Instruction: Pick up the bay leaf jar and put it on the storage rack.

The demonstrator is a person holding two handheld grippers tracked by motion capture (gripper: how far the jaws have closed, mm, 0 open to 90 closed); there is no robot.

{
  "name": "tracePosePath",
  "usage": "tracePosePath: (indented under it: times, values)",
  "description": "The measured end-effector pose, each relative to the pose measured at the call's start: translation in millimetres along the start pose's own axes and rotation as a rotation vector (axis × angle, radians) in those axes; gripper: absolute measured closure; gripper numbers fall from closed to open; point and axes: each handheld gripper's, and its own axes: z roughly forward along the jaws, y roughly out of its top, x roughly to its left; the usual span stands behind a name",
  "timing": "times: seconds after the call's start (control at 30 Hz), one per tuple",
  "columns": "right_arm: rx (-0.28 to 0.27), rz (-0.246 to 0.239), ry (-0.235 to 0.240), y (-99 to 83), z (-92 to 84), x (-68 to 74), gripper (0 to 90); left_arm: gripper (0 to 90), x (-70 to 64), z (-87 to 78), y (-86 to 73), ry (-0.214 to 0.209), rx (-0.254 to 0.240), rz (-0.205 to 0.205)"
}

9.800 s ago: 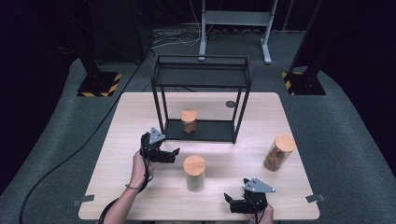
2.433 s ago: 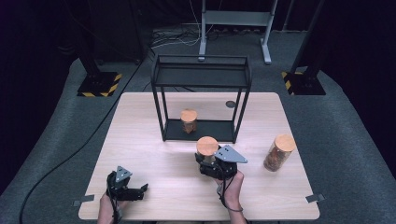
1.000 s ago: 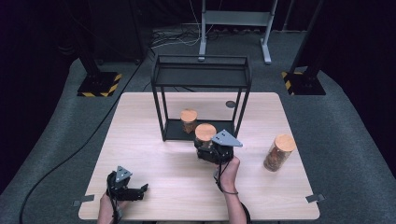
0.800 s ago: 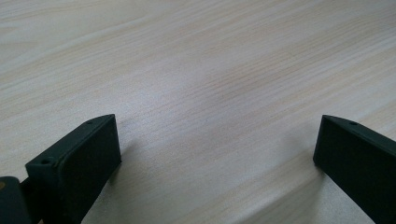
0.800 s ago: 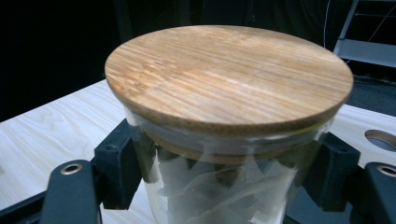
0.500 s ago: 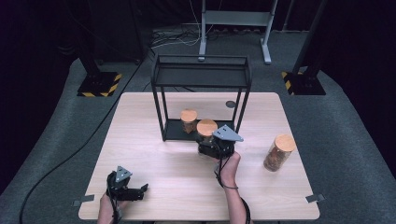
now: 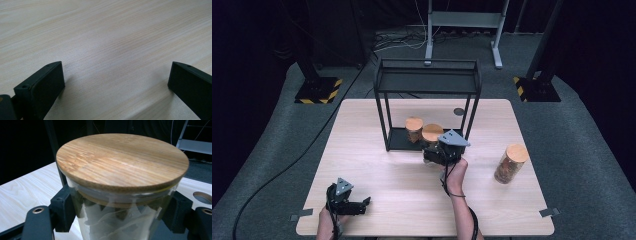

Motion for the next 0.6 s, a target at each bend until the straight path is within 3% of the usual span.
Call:
tracePosePath:
  times: [0.6]
  values:
    - [-0.011,-0.001,-0.050,8.1,16.2,-10.2,24.7,0.0,0.0,0.0,0.0,0.000,0.000,0.001]
